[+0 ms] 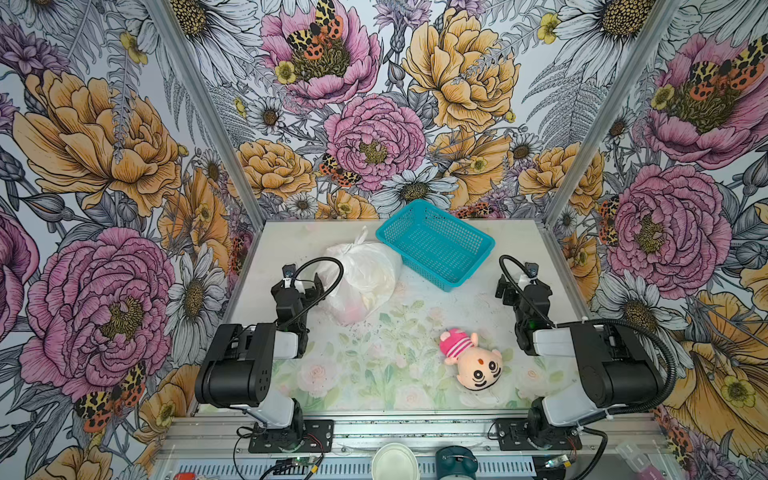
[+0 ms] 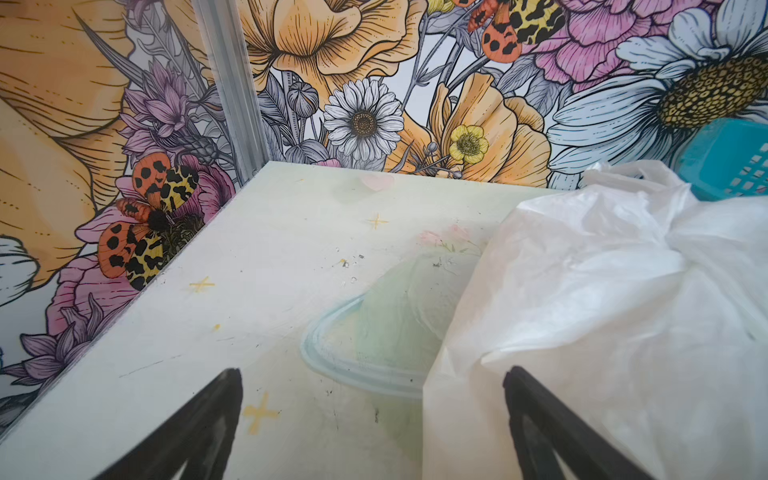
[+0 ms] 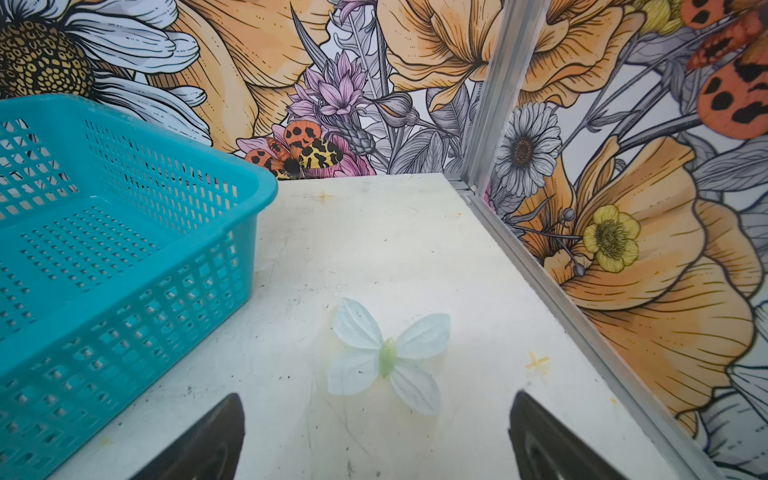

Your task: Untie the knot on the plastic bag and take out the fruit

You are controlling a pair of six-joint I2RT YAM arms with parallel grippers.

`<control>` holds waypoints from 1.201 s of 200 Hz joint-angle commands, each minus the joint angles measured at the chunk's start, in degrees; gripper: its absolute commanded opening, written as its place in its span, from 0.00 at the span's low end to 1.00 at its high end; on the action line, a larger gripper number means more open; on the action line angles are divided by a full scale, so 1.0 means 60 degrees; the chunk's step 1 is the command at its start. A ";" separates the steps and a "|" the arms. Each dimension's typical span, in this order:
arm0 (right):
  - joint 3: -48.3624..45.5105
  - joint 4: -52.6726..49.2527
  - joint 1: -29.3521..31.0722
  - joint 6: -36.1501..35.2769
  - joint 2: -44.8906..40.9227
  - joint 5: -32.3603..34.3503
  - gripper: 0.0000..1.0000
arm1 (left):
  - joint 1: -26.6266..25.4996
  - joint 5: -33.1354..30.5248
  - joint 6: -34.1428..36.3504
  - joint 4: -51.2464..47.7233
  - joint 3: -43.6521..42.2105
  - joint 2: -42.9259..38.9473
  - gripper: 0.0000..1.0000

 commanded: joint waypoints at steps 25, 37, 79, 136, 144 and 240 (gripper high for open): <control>-0.0048 0.0288 -0.0039 0.0086 -0.0031 -0.0020 0.99 | -0.0059 -0.0167 0.0064 0.0014 0.0095 -0.0079 0.99; -0.0047 0.0288 -0.0044 0.0098 -0.0030 -0.0012 0.99 | -0.0058 -0.0167 0.0070 0.0016 0.0094 -0.0077 0.99; -0.0061 0.0299 -0.0039 0.0086 -0.0032 -0.0019 1.00 | -0.0058 -0.0164 0.0071 0.0010 0.0094 -0.0078 0.99; -0.0047 0.0294 -0.0044 0.0089 -0.0030 -0.0016 0.99 | -0.0057 -0.0162 0.0071 0.0013 0.0102 -0.0077 0.99; -0.0038 0.0299 -0.0039 0.0098 -0.0030 -0.0012 0.99 | -0.0058 -0.0154 0.0069 0.0005 0.0101 -0.0077 0.99; -0.1104 -0.0062 0.0253 0.0395 -0.2730 0.1836 1.00 | -0.1374 -0.3094 0.0198 -0.2559 0.0093 -0.3212 0.99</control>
